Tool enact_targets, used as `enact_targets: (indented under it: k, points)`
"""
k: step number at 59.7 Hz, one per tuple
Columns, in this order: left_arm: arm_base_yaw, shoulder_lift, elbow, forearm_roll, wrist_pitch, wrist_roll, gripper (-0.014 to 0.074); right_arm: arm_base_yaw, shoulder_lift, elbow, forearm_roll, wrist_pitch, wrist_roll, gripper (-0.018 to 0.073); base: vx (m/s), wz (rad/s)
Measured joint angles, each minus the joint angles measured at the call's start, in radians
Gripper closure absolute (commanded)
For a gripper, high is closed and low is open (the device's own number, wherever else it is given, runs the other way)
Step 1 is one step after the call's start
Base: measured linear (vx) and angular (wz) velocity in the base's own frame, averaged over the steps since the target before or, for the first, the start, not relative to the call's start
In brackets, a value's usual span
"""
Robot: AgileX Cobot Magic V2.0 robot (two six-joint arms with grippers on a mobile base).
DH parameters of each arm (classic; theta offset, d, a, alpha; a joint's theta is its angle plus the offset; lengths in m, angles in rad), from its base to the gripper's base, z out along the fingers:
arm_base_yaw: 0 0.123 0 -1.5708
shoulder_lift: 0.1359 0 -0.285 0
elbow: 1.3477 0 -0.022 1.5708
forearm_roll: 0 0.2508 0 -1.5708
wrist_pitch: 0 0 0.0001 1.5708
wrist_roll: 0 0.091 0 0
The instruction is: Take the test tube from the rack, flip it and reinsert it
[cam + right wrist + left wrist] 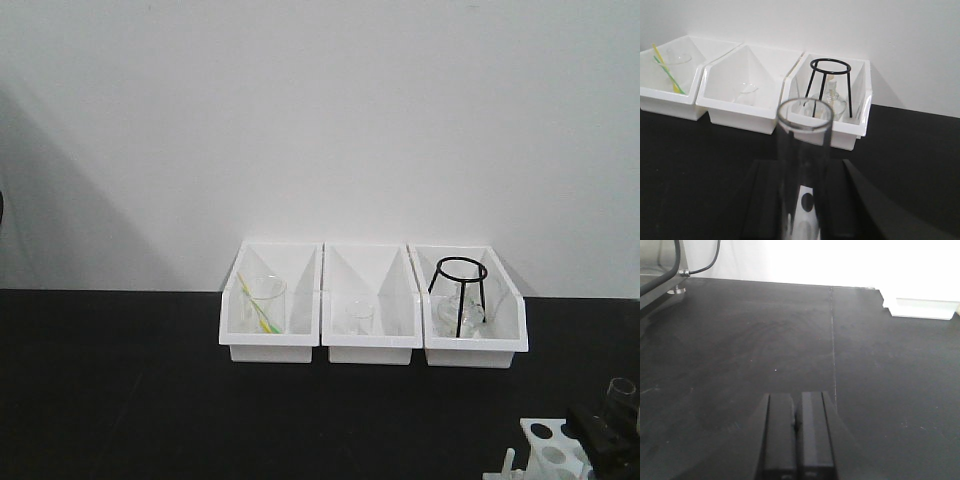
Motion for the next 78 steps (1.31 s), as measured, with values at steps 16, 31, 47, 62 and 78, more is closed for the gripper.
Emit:
enact_targets:
  k: [16,31,47,62,78]
  points:
    - [0.000,0.000,0.000,0.000,0.000,0.000,0.0603,0.000,0.118,0.000,-0.008,-0.072,0.020,0.0421,0.00,0.00]
    - [0.000,0.000,0.000,0.000,0.000,0.000,0.0603,0.000,0.200,0.000,-0.013,-0.109,0.024,0.0421,0.00,0.00]
    - [0.000,0.000,0.000,0.000,0.000,0.000,0.0603,0.000,0.221,-0.001,-0.016,-0.095,0.063,0.0362,0.00,0.00]
    - [0.000,0.000,0.000,0.000,0.000,0.000,0.0603,0.000,0.221,-0.001,-0.016,-0.058,0.099,0.0175,0.00,0.00]
    - [0.000,0.000,0.000,0.000,0.000,0.000,0.0603,0.000,0.221,-0.001,-0.016,-0.067,0.101,0.0109,0.00,0.00]
